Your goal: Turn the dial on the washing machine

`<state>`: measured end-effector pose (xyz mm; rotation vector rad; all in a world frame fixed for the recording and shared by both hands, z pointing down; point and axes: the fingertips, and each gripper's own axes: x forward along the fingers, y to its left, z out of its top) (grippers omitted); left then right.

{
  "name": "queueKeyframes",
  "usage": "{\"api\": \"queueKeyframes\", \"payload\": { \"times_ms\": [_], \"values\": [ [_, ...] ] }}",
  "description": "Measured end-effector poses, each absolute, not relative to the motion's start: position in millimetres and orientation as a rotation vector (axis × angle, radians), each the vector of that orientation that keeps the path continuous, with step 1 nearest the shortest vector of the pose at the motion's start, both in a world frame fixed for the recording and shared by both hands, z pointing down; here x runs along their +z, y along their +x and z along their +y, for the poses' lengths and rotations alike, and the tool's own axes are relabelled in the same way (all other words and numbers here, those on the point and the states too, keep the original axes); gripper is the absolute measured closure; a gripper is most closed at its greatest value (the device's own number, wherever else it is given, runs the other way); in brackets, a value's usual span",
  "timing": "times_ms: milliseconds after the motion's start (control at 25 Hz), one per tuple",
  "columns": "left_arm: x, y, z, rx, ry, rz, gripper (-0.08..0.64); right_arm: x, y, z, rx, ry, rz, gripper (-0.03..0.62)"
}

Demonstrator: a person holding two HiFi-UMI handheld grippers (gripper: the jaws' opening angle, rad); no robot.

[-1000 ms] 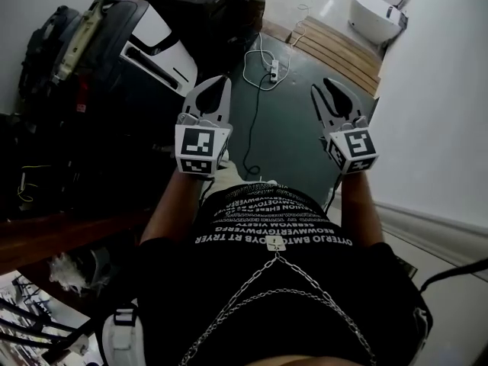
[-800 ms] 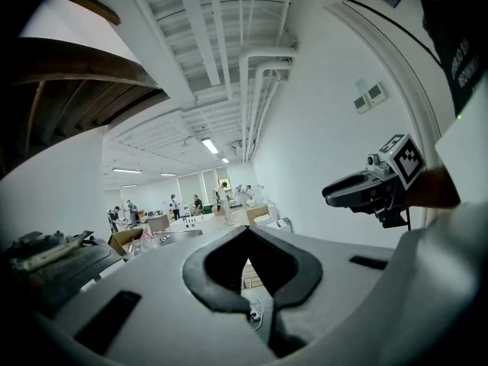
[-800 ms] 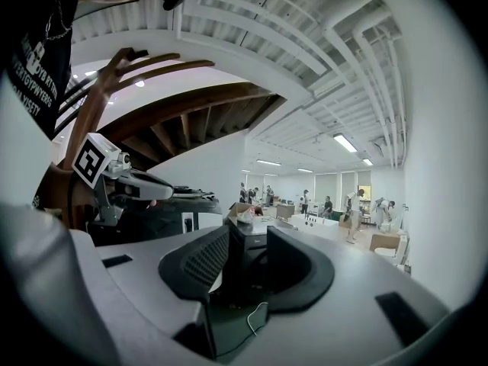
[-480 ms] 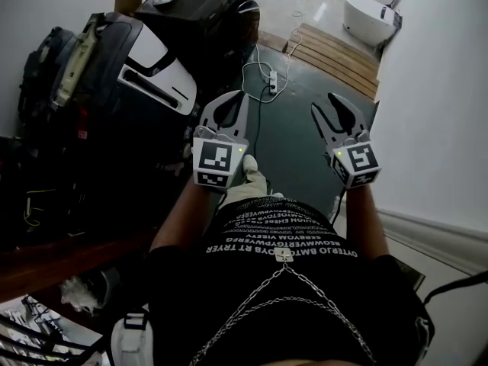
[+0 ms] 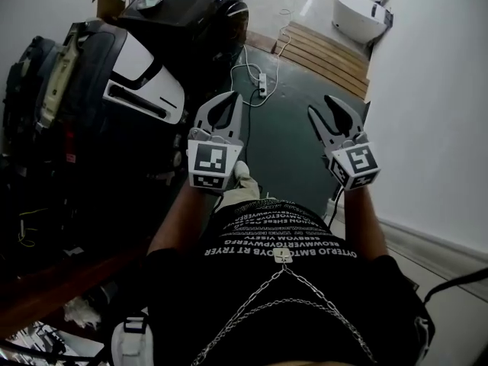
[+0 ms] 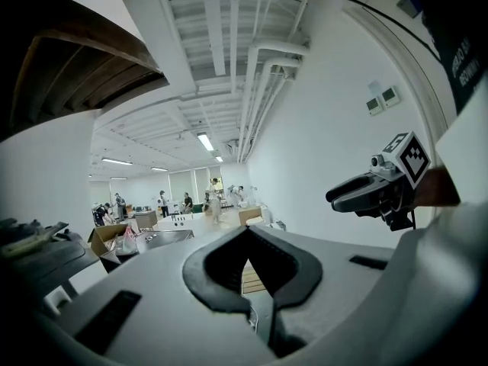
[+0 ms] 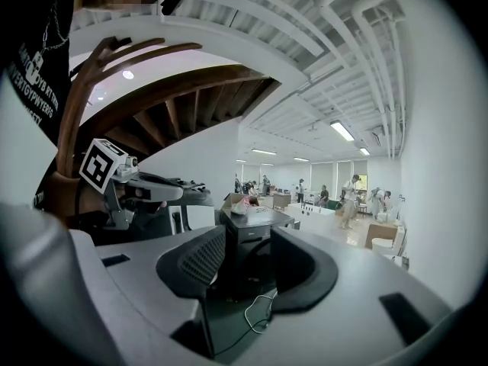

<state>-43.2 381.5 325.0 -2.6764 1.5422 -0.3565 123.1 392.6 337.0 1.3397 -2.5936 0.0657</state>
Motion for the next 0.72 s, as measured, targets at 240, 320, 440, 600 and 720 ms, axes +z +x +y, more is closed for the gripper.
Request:
{"api": "queueKeyframes", "payload": {
  "times_ms": [240, 320, 440, 600, 720],
  "values": [
    [316, -59, 330, -0.326, -2.677, 1.533, 0.555, 333, 115, 350, 0.064, 1.365, -2.564, 0.43],
    [312, -64, 316, -0.321, -2.677, 1.512, 0.555, 330, 107, 335, 0.062, 1.371, -2.565, 0.43],
    [310, -73, 298, -0.314, -2.68, 1.486, 0.555, 325, 88, 315, 0.044, 1.356, -2.574, 0.43],
    [312, -92, 274, -0.319, -2.677, 1.509, 0.555, 316, 59, 291, 0.01, 1.311, -2.603, 0.43],
    [313, -106, 257, -0.336, -2.659, 1.522, 0.554, 312, 43, 278, -0.008, 1.292, -2.617, 0.43]
  ]
}}
